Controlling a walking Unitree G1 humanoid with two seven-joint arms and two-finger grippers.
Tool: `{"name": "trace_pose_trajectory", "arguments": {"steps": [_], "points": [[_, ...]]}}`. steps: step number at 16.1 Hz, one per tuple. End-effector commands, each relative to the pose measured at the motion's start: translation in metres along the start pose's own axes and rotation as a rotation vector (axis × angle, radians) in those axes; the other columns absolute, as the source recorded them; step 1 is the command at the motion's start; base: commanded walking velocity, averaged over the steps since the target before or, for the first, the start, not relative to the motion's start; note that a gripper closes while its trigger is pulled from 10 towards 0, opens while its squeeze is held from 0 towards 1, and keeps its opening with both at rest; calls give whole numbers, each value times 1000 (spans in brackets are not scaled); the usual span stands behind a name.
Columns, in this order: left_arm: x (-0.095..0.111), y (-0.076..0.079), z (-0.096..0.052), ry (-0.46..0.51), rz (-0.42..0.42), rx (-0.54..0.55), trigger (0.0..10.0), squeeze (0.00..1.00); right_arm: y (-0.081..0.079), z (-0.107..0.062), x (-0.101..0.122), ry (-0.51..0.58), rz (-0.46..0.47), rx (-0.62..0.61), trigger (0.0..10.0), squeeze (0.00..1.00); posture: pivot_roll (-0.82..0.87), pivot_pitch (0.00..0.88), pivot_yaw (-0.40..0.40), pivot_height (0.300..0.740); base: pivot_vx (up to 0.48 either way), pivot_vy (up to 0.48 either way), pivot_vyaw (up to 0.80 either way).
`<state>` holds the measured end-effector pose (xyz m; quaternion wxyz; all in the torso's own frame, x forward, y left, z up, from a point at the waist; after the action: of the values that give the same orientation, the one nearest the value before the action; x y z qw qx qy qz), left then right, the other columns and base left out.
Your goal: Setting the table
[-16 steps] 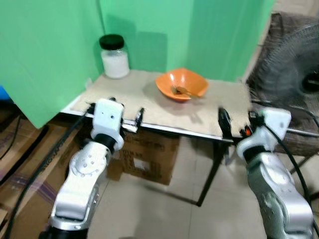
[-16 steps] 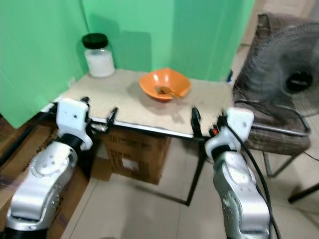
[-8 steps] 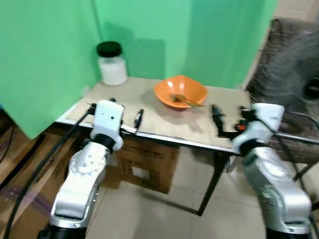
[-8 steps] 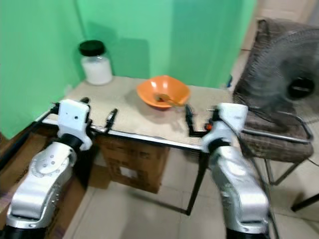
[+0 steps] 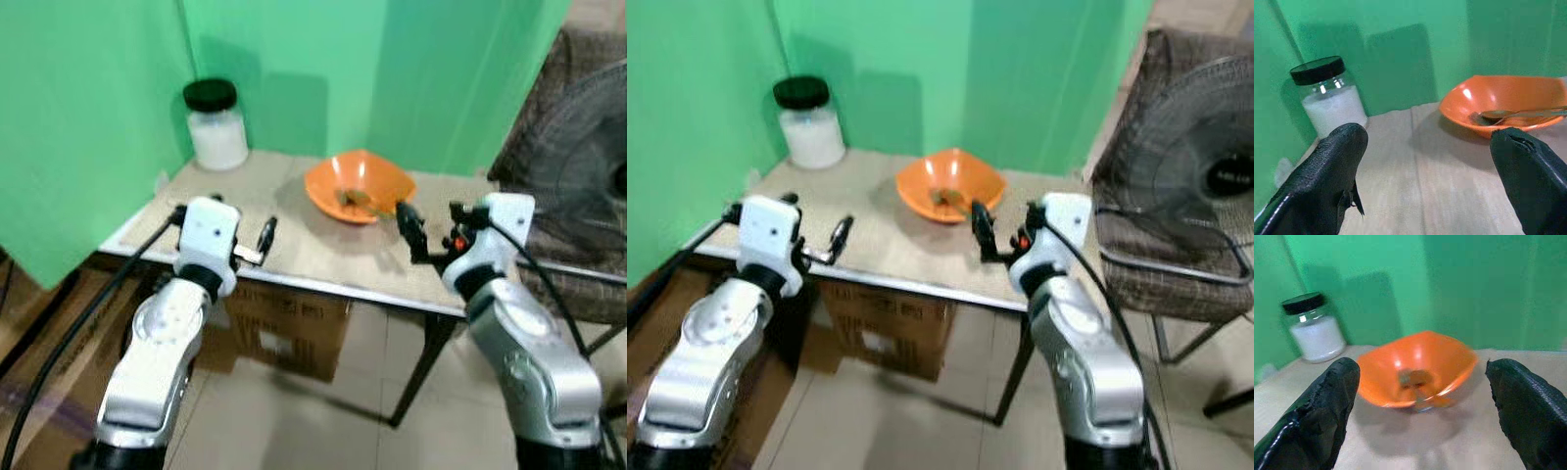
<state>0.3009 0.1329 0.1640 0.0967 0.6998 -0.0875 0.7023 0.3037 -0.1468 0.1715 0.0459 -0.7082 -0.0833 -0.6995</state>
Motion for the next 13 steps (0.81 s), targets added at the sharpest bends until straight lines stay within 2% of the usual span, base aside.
{"name": "trace_pose_trajectory", "arguments": {"steps": [1, 6, 9, 13], "points": [[1, 4, 2, 3, 8, -23, 10000, 0, 3, 3, 0, -10, 1, 7, 10000, 0, 48, 0, -2, 740, 296, 0, 0], [3, 6, 6, 12, 16, -38, 10000, 0, 5, 9, 7, 8, -31, 19, 10000, 0, 48, 0, 0, 740, 298, 0, 0], [4, 7, 7, 16, 20, -44, 10000, 0, 9, 6, 4, 2, -36, -7, 10000, 0, 41, 0, 9, 740, 300, 0, 481], [3, 9, 8, 15, 19, -56, 10000, 0, 12, 1, 0, -10, -33, -8, 10000, 0, 33, 0, 14, 740, 297, 0, 0]]}}
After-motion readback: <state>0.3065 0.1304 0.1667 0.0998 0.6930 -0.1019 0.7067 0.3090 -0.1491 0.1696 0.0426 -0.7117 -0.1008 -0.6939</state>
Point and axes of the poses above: a point about 5 cm out from each wrist's last joint towards the gripper, its own z axis pointing out of the wrist towards the gripper, its own x axis along the axis of the wrist's last joint, y = z × x, the point moved 3 cm from there along z, pointing out of the wrist towards the gripper, and after that the axes turned 13 degrees about -z, right-handed, at the moved point
